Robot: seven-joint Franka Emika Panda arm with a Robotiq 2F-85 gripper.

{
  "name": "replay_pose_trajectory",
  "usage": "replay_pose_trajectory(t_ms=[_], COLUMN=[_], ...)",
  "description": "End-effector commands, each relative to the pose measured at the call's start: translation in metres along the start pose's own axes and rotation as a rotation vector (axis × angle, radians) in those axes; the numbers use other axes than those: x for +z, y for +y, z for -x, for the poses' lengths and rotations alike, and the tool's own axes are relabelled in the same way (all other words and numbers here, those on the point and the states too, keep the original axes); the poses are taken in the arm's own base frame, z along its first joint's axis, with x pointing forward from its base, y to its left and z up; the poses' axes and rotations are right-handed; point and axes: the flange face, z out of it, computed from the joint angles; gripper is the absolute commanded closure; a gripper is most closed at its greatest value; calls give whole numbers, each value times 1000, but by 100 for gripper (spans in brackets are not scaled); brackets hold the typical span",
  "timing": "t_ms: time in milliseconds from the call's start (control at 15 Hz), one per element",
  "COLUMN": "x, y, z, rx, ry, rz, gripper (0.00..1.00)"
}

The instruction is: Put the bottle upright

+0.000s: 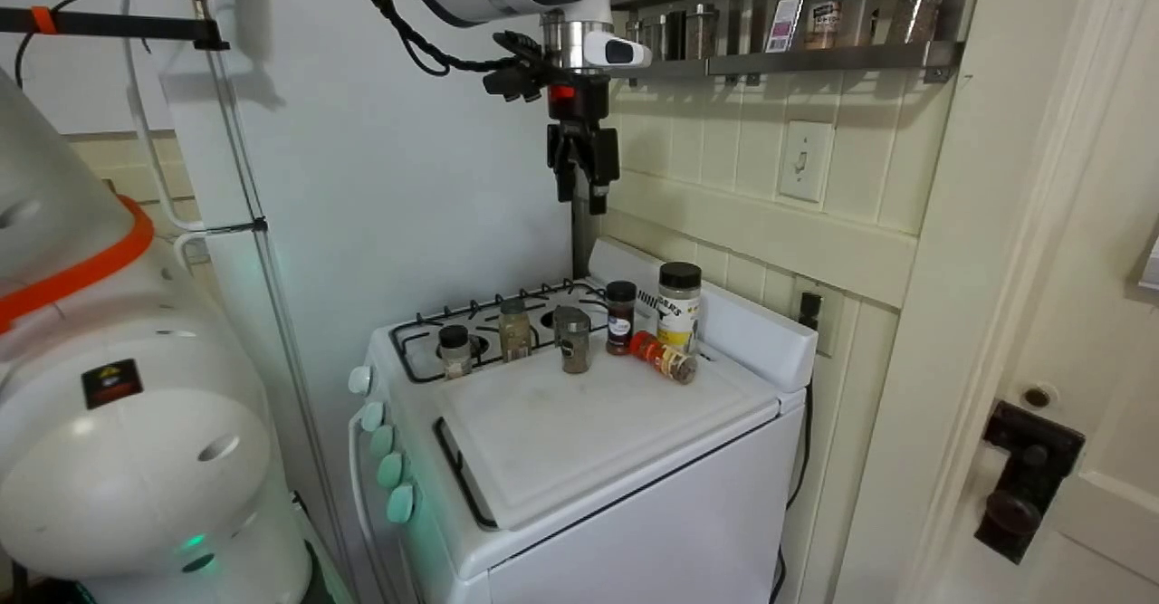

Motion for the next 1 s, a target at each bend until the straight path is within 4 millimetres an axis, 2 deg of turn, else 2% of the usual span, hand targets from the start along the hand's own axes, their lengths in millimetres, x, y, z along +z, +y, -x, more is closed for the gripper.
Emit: replay_pose_trajectory(t_ms=[0, 200, 600, 733, 933], x=[-1, 2, 13, 21, 34], y=[0, 14, 52, 58, 55], z=[0, -14, -54, -66, -74], rx=[0, -176, -487, -588, -740], ry=[-1, -14, 11, 32, 79], rz=[0, 9, 9, 5, -5], gripper=[0, 0, 0, 0, 0])
